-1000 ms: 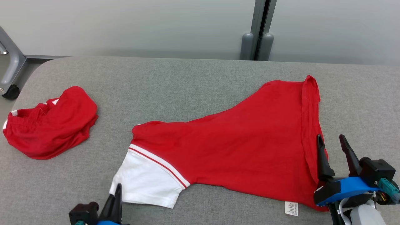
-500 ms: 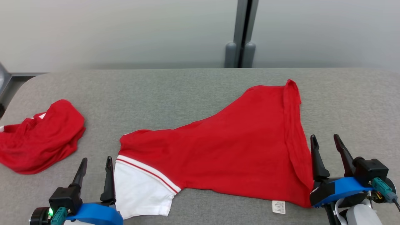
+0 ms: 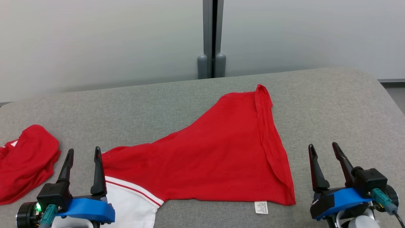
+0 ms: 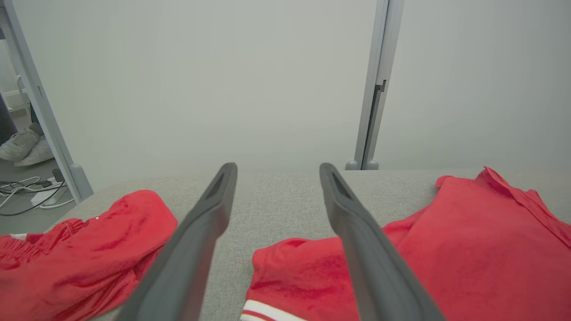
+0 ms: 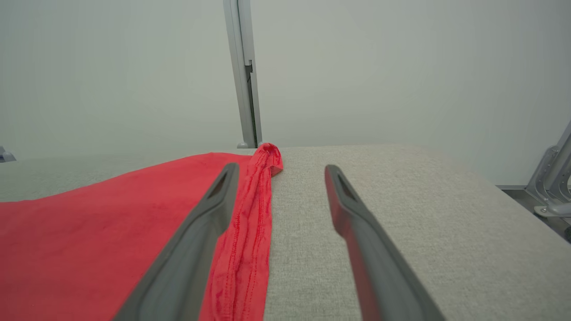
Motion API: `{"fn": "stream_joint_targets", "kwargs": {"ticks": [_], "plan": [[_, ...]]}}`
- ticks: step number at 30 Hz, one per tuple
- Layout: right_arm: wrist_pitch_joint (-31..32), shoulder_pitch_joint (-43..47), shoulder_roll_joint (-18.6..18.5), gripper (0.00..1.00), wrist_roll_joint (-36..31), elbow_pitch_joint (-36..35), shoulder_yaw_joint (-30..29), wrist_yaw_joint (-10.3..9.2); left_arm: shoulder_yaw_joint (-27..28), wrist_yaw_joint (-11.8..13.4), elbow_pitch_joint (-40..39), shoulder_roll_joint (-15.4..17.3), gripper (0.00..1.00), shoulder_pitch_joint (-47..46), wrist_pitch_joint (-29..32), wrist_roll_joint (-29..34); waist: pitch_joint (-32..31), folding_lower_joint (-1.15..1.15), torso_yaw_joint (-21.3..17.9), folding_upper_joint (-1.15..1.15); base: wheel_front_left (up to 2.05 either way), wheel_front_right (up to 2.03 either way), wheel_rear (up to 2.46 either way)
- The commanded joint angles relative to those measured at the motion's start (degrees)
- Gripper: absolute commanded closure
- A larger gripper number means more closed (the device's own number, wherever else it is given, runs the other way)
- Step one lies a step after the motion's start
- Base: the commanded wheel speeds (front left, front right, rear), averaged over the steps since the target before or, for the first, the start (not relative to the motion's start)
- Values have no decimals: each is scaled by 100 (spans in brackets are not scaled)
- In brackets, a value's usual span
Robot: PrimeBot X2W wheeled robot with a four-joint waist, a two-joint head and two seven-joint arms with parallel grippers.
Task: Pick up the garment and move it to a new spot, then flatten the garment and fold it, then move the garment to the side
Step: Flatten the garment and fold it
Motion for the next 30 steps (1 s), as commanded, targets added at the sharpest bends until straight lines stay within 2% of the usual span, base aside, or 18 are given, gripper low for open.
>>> {"fn": "stream_joint_targets", "kwargs": {"ticks": [1, 12, 20, 24, 30], "plan": [[39, 128, -21, 0, -57, -91, 29, 1, 80, -19, 18, -21, 0, 36, -26, 78, -54, 0, -41, 0, 0, 0, 0], [465, 625, -51, 0, -161, -728, 226, 1, 389, -218, 133, -209, 0, 223, -28, 351, -114, 0, 25, 0, 0, 0, 0], [601, 712, -42, 0, -137, -856, 263, 1, 560, -354, 237, -324, 0, 178, -27, 518, -129, 0, 135, 0, 0, 0, 0], [623, 713, -38, 0, -84, -703, 274, 1, 601, -444, 403, -417, 0, 217, -27, 562, -116, 0, 159, 0, 0, 0, 0], [505, 716, -41, 0, -44, -60, 305, 1, 675, -593, 922, -629, 0, 314, -27, 496, -28, 0, 179, 0, 0, 0, 0]]}}
